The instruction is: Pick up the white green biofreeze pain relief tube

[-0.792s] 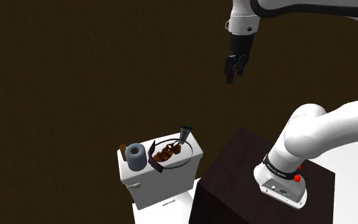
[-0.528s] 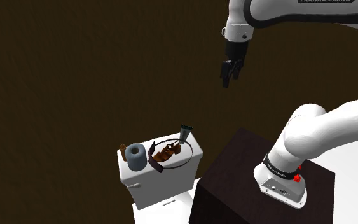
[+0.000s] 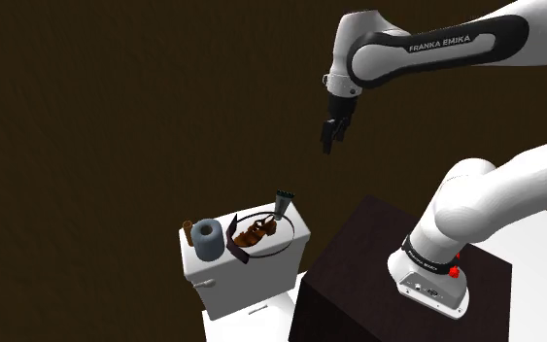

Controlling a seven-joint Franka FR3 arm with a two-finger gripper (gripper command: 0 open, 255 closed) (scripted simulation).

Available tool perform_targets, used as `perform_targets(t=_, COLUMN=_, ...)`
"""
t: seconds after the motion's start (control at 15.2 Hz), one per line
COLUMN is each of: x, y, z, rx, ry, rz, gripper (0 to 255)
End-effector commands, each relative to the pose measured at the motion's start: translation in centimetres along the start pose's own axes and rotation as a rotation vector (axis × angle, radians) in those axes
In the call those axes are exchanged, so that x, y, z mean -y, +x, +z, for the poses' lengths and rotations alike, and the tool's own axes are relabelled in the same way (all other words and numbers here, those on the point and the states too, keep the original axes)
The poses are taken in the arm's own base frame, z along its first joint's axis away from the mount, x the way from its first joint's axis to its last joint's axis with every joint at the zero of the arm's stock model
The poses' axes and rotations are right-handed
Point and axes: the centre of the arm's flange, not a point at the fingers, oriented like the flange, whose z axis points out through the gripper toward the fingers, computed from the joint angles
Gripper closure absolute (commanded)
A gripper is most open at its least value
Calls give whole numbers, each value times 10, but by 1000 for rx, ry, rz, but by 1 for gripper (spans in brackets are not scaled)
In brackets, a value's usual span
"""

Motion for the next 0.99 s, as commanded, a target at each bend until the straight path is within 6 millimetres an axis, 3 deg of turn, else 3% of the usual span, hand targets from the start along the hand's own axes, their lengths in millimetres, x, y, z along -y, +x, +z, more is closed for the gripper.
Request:
perform_targets(t=0.0, x=-7, y=9, z=23, rx=-19, ry=8, rz=-18, gripper=0)
perform_targets(t=0.92, x=-40, y=100, z=175, rx=-114, ry=73, rz=-135, gripper=0)
